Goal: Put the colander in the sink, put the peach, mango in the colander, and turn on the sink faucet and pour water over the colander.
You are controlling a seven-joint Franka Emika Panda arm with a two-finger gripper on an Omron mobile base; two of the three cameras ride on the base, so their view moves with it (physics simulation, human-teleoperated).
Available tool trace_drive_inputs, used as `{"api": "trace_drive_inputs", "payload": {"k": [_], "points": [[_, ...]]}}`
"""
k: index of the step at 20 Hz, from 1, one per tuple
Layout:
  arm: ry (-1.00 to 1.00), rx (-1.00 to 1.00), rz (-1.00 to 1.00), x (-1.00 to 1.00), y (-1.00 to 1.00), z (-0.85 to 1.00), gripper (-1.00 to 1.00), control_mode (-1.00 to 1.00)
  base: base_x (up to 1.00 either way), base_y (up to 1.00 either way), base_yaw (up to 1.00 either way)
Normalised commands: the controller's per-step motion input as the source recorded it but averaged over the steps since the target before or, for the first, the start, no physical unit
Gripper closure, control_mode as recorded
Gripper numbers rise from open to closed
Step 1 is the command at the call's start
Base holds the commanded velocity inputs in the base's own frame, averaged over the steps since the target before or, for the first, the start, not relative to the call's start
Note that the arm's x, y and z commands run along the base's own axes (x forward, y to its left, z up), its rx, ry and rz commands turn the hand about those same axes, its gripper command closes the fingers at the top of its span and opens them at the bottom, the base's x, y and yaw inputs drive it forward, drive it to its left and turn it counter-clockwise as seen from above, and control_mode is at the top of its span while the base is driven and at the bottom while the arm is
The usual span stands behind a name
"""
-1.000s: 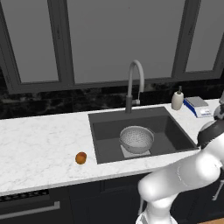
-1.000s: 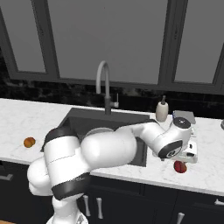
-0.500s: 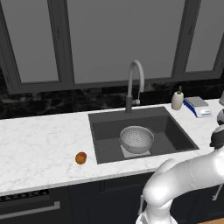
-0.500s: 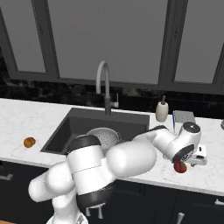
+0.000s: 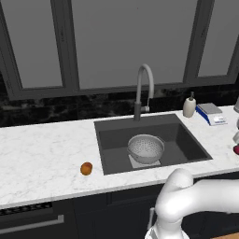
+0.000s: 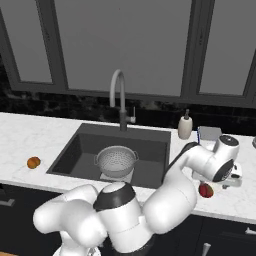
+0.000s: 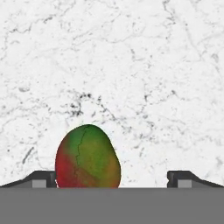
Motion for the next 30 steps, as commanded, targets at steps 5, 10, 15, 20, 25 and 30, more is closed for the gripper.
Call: {"api": "trace_drive_inputs", "payload": {"k": [5,10,15,20,25,30], "points": [[0.00,0.00,0.00,-0.31,0.26,-0.24,-1.00,-1.00,0.00,0.00,0.00],[0.00,0.00,0.00,-0.05,0.33,-0.17,-1.00,-1.00,0.00,0.00,0.00],[0.00,0.00,0.00,0.08,0.12,-0.10,-1.00,-1.00,0.00,0.00,0.00],[0.00,0.00,0.00,0.04,0.00,-0.16,-1.00,-1.00,0.00,0.00,0.00],[0.00,0.00,0.00,0.05,-0.02,-0.14,-1.00,-1.00,0.00,0.00,0.00],[0.00,0.00,0.00,0.03,-0.01,-0.17,-1.00,-1.00,0.00,0.00,0.00]]}}
